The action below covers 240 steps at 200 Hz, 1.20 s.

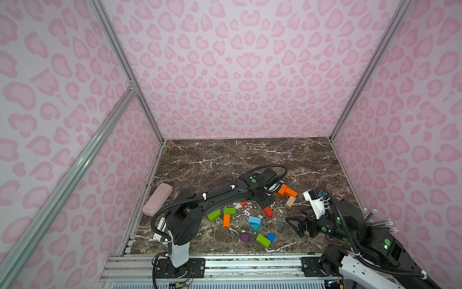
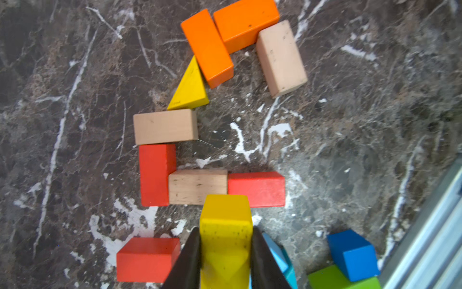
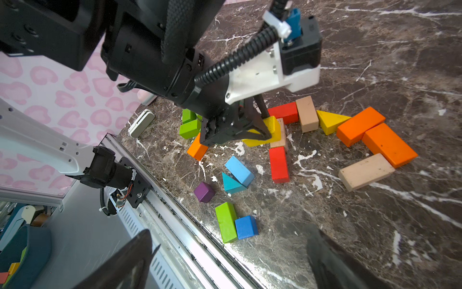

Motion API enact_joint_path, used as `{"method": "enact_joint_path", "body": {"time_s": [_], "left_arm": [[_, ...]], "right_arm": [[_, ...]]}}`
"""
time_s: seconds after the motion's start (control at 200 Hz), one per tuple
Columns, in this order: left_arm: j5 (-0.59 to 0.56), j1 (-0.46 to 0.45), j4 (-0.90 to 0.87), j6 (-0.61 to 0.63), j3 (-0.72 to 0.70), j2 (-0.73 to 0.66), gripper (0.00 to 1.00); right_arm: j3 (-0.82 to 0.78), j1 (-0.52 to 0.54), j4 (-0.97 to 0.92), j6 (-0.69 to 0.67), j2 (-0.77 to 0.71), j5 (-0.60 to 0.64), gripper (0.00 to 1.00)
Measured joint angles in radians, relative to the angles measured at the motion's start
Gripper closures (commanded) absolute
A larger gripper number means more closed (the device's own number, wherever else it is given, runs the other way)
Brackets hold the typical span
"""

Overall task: Assemble a heart with building blocks
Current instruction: Assemble the building block at the center of the board.

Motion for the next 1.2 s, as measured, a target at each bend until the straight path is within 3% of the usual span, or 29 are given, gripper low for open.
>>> {"method": "enact_joint_path", "body": {"time_s": [0.45,1.2], "left_arm": [[0.013,-0.101,-0.014,-0.135,0.156,0.168,0.80],[0.024,-0.102,0.080,-0.211,0.198,0.307,0.80]], "right_arm": [[0.014,0.000,-0.033,0.000,-0.048,0.008,0.01],[0.027,0.000,-0.063,0.000,-0.050,0.018,0.01]]}}
